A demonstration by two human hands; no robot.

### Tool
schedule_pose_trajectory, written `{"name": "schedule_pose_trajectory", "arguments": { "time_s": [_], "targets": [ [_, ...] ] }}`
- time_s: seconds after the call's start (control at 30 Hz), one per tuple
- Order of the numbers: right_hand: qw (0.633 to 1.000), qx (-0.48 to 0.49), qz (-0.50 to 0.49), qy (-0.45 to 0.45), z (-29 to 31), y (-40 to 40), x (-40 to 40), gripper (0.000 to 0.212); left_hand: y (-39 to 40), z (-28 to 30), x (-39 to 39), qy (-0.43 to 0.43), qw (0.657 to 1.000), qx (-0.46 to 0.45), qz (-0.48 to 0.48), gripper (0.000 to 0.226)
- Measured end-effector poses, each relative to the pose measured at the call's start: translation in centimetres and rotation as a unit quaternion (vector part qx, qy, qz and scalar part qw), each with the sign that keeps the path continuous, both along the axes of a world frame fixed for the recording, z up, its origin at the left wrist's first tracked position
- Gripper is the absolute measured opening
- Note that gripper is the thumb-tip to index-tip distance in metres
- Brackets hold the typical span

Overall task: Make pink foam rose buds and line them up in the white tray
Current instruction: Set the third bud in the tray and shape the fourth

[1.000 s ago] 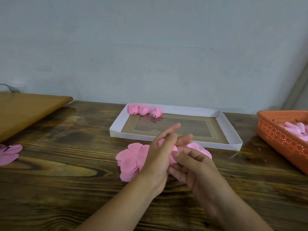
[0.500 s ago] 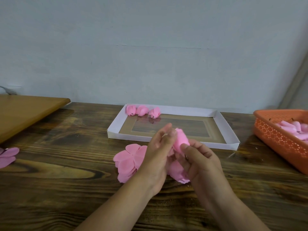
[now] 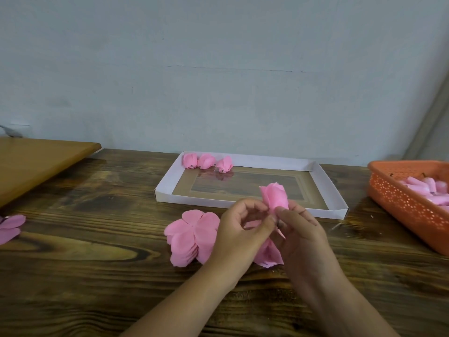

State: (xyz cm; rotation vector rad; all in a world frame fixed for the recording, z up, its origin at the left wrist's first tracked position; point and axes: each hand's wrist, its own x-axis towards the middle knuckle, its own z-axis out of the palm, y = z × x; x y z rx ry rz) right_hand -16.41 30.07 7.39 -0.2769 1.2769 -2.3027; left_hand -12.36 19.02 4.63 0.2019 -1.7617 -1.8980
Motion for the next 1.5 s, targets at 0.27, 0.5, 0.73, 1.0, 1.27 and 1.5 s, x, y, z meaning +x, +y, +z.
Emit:
{"name": "schedule_pose_trajectory", "arguments": {
  "time_s": [0.27,0.5,0.73,1.0,1.27,1.5],
  "targets": [
    [0.997,0.058,0.042,0.003,0.1,0.1,0.2,0.040,0.3,-0.4,0.0,0.027,0.999,-0.038,0.025,0.018],
    [0.995,0.062,0.075,0.012,0.0,0.0,0.1,0.046,0.5,0.4,0.3,0.040,0.998,-0.025,0.038,0.024],
    [0.996,0.037,0.085,0.002,-0.1,0.1,-0.1,0.039,0.4,0.5,0.5,0.038,0.998,-0.034,0.038,0.016],
    [0.997,0.033,0.066,-0.005,-0.1,0.0,0.1,0.047,0.4,0.5,0.4,0.010,0.997,-0.056,0.058,0.018],
    [0.997,0.037,0.057,0.022,0.2,-0.2,0.2,0.029,-0.2,1.4,0.5,-0.026,0.996,0.038,0.080,0.013],
    [0.999,0.047,-0.018,0.022,0.0,-0.3,0.4,0.006,-3.0,4.7,-2.2,-0.036,0.991,0.073,0.111,0.016]
  ]
}}
